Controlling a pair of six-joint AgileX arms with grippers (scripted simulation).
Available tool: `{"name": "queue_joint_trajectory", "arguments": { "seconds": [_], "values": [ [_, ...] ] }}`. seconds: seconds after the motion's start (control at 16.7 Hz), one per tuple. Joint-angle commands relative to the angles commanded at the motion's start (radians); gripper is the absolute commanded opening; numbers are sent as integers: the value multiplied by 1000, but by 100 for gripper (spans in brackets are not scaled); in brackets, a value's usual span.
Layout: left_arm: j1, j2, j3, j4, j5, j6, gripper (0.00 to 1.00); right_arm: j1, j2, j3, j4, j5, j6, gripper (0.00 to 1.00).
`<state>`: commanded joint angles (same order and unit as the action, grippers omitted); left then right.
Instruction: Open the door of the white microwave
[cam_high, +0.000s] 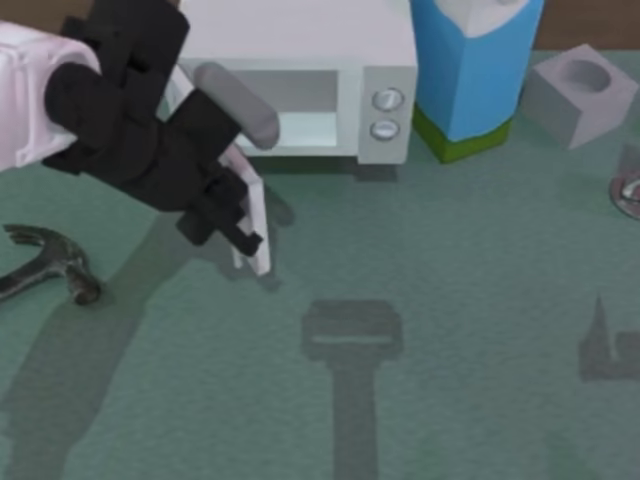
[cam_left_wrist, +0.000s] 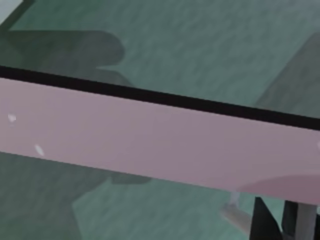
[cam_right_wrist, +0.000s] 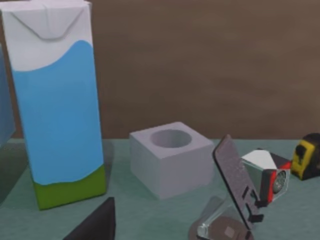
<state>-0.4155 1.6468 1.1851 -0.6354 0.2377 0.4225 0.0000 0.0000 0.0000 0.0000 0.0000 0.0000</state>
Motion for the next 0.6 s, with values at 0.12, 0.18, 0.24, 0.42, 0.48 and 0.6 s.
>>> {"name": "queue_joint_trajectory", "arguments": {
  "seconds": [0.12, 0.18, 0.24, 0.42, 0.48, 0.6],
  "values": [
    [18, -4, -3, -13, 19, 43, 0, 0, 0, 0, 0, 0, 0, 100],
    [30, -7, -6, -22, 31, 70, 0, 0, 0, 0, 0, 0, 0, 100],
    [43, -9, -8, -32, 43, 98, 0, 0, 0, 0, 0, 0, 0, 100],
    [75, -18, -12, -53, 77, 171, 0, 0, 0, 0, 0, 0, 0, 100],
    [81, -21, -12, -56, 84, 185, 0, 0, 0, 0, 0, 0, 0, 100],
    [83, -22, -12, -57, 87, 191, 0, 0, 0, 0, 0, 0, 0, 100]
  ]
}}
